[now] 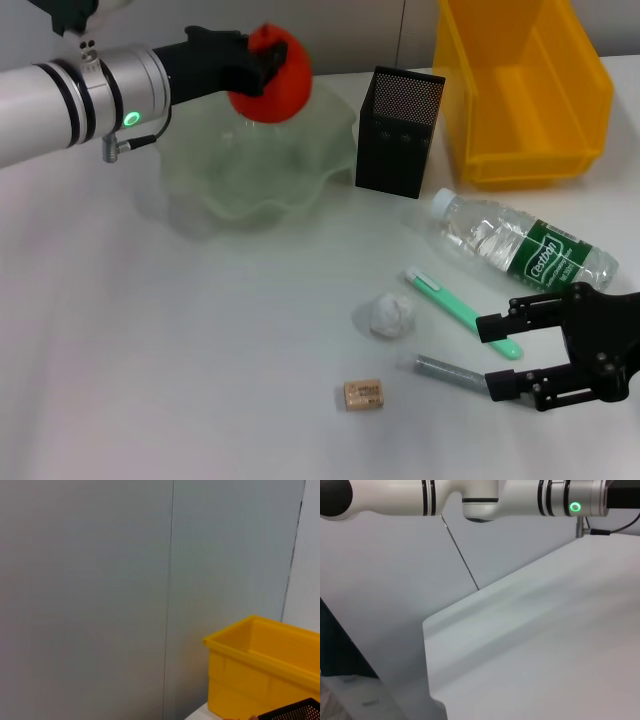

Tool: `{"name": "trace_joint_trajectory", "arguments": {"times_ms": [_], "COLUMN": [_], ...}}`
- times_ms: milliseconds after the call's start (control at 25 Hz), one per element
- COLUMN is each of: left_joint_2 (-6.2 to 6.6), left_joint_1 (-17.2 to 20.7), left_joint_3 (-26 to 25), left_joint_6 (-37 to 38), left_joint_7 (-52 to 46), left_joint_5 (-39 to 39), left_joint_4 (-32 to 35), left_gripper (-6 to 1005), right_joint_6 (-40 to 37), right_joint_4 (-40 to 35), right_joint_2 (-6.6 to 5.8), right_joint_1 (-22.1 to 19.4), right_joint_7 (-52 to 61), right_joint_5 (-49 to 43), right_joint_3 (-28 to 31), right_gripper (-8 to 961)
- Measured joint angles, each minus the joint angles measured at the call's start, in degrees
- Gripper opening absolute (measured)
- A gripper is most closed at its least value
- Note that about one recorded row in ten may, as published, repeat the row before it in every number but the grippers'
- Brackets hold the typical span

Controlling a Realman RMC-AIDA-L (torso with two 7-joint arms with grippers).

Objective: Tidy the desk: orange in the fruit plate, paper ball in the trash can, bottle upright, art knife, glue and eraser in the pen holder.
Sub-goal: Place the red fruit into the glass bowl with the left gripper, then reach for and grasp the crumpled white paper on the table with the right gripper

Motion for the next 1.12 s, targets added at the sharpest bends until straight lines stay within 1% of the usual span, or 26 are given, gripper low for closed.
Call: {"name": "trace_joint_trajectory", "arguments": {"times_ms": [40, 80, 360, 600, 720, 760, 800, 840, 920, 960, 1000, 1040, 1080, 1120], "left_joint_2": [0.01, 0.01, 0.03, 0.03, 0.26, 0.26, 0.47, 0.55, 0.66, 0.66, 0.91, 0.91, 1.08, 1.08], "left_joint_1": [0.6, 0.8, 2.2, 3.2, 6.8, 6.8, 10.1, 12.0, 14.7, 14.7, 20.4, 20.4, 23.7, 23.7], "left_joint_3": [3.2, 4.1, 5.7, 6.8, 7.2, 7.2, 7.3, 7.3, 7.5, 7.5, 8.5, 8.5, 9.4, 9.4], "left_joint_6": [-1.4, -1.7, -2.0, -1.4, 7.4, 7.4, 15.6, 19.3, 23.6, 23.6, 31.3, 31.3, 35.0, 35.0], "left_joint_7": [0.1, 0.2, 0.6, 0.6, -0.4, -0.4, -1.4, -1.9, -2.3, -2.3, -1.9, -1.9, -0.9, -0.9], "left_joint_5": [-3.2, -4.2, -5.2, -5.3, -5.4, -5.4, -5.4, -5.3, -5.1, -5.1, -4.9, -4.9, -4.9, -4.9], "left_joint_4": [0.1, 0.3, 1.7, 2.9, 6.9, 6.9, 10.4, 12.0, 13.8, 13.8, 16.7, 16.7, 17.8, 17.8], "left_gripper": [83, 115, 343, 580, 701, 742, 782, 799, 832, 849, 866, 866, 865, 865], "right_joint_6": [0.0, 0.0, 0.0, 0.0, 0.0, 0.0, -0.1, -0.1, 0.0, 0.1, 0.4, 0.4, 0.6, 0.8], "right_joint_4": [0.0, 0.0, 0.0, -0.3, -1.4, -2.1, -3.8, -3.8, -5.9, -7.2, -9.4, -9.4, -10.7, -11.9], "right_joint_2": [0.00, 0.02, 0.11, 0.08, 0.01, 0.00, -0.01, -0.01, -0.01, 0.01, 0.04, 0.04, 0.06, 0.06], "right_joint_1": [0.0, 0.0, -0.2, -1.0, -1.0, -1.0, -0.7, -0.7, -0.4, -0.1, 0.7, 0.7, 1.1, 1.6], "right_joint_7": [0.0, 0.0, -0.6, -0.3, 0.8, 1.6, 3.2, 3.2, 5.1, 6.5, 9.0, 9.0, 10.5, 12.2], "right_joint_5": [0.0, 0.0, 0.0, 0.3, 0.3, 0.3, 0.4, 0.4, 0.4, 0.4, 0.2, 0.2, -0.1, -0.4], "right_joint_3": [0.0, 0.0, 0.0, 0.7, 0.9, 1.0, 0.9, 0.9, 0.6, 0.5, 0.1, 0.1, -0.3, -0.8], "right_gripper": [685, 685, 685, 686, 686, 686, 686, 686, 686, 686, 686, 686, 685, 685]}}
